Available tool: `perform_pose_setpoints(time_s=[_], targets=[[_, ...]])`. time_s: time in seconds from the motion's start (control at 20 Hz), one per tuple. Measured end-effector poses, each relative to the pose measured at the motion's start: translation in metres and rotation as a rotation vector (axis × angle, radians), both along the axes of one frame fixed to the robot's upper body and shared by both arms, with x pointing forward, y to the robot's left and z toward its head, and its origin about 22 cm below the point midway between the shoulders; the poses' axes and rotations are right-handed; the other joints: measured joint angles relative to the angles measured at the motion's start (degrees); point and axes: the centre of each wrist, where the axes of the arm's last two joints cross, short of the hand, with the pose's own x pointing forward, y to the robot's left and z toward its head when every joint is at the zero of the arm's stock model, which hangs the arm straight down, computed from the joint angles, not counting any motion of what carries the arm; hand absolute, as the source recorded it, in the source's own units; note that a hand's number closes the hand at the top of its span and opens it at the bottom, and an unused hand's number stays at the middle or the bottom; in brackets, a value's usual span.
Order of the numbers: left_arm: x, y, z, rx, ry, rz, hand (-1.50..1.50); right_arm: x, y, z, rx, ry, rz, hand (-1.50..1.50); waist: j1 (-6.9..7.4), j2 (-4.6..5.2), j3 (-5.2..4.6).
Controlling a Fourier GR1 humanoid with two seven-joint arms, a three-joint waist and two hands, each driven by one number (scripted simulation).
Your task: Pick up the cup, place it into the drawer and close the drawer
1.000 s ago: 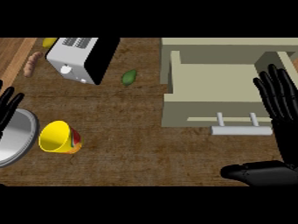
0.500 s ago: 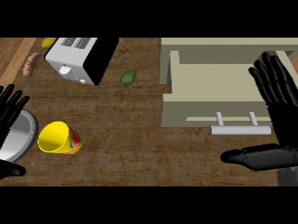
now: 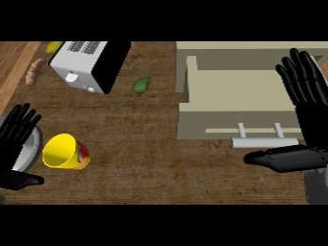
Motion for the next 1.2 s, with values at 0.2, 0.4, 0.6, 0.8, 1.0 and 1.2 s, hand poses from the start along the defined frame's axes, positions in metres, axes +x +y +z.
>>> perform_pose_setpoints(time_s=[0.2,0.4,0.6,0.8,1.0,1.2], targets=[[0.001,0.0,-0.022,0.019,0.014,0.001,-1.5,0.001,-0.002,0.006,-0.004,-0.006,0.005,-1.5,-0.18,-0.14,0.37],[0.0,0.0,-0.044,0.034,0.022,0.007,-1.5,0.004,-0.005,0.015,-0.004,-0.005,0.008,-1.5,-0.32,-0.18,0.53],[0.0,0.0,-0.062,0.059,0.045,0.032,-1.5,0.005,-0.003,0.015,-0.002,-0.007,0.005,-1.5,-0.59,-0.08,0.42],[0.0,0.002,-0.08,0.067,0.072,0.072,-1.5,0.002,-0.001,0.019,-0.006,-0.001,0.011,-1.5,-0.8,0.06,0.2],[-0.004,0.001,-0.094,0.08,0.089,0.098,-1.5,0.006,-0.006,0.018,-0.009,-0.001,0.009,-1.5,-0.85,0.26,-0.11],[-0.005,-0.002,-0.102,0.086,0.096,0.106,-1.5,0.008,-0.003,0.013,-0.004,-0.005,0.015,-1.5,-1.07,0.5,-0.36]])
